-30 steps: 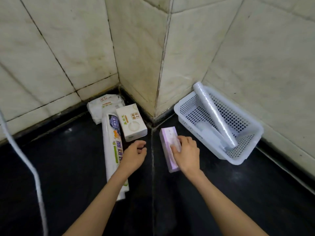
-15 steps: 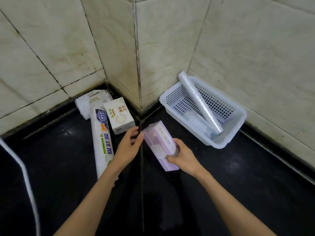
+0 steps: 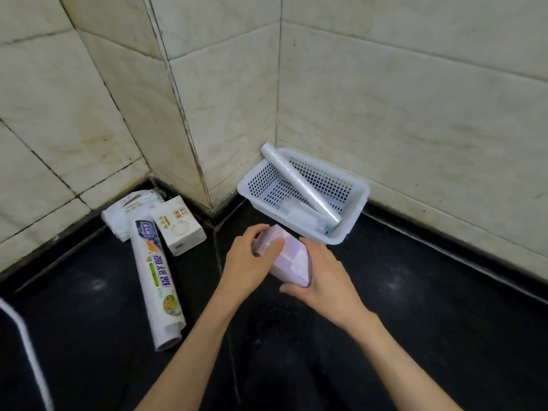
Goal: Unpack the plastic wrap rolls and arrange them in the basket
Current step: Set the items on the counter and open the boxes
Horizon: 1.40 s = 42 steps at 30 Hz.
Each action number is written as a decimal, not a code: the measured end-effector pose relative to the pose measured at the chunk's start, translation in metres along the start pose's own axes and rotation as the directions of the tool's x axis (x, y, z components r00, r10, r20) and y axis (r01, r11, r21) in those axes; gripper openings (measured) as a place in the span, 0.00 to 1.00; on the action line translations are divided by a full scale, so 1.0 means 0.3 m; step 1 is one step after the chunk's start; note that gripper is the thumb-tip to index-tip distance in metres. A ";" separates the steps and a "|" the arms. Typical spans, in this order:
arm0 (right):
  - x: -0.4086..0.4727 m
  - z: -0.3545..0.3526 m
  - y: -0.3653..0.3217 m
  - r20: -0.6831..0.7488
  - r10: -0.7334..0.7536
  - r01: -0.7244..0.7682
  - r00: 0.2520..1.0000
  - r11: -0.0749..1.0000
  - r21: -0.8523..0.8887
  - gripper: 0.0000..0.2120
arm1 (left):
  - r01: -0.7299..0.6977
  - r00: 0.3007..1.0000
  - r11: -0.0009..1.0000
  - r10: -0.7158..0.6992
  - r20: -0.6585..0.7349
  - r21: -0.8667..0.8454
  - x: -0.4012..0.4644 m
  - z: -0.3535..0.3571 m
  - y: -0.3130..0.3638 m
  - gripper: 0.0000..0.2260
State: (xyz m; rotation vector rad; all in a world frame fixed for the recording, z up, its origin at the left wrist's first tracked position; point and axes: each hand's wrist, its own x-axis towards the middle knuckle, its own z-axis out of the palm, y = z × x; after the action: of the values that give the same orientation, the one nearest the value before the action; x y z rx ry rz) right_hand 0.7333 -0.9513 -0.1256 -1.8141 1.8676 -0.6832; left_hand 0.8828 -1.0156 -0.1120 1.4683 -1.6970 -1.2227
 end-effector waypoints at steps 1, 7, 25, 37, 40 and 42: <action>-0.005 -0.006 0.000 -0.054 -0.010 0.011 0.999 1.000 0.023 0.35 | -0.026 0.998 1.000 0.026 0.051 0.013 0.003 -0.003 0.009 0.21; -0.029 -0.088 0.040 0.236 0.035 -0.151 0.971 0.856 0.494 0.28 | -0.342 0.889 0.938 0.303 0.343 0.057 -0.008 -0.112 0.046 0.21; -0.076 -0.094 0.037 0.226 0.078 -0.198 0.971 0.794 0.575 0.12 | -0.458 0.872 0.867 0.395 0.288 0.199 -0.046 -0.058 0.055 0.14; -0.078 -0.118 0.040 0.284 0.071 -0.246 0.956 0.721 0.648 0.18 | -0.350 0.925 0.933 0.331 0.188 0.080 0.019 -0.083 0.056 0.10; -0.075 -0.125 0.035 0.327 0.009 -0.256 0.945 0.645 0.720 0.20 | -0.152 0.984 0.985 0.159 0.083 -0.077 0.053 -0.084 0.067 0.08; -0.071 -0.132 0.031 0.336 -0.032 -0.254 0.941 0.588 0.768 0.23 | -0.018 0.999 0.977 0.026 0.037 -0.213 0.056 -0.078 0.069 0.08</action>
State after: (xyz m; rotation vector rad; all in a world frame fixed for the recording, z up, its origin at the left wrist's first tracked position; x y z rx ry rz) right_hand 0.7020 -0.9282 -0.1010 -1.0882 1.1243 -0.9273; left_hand 0.8904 -1.0384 -0.0860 1.3021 -1.5493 -1.3832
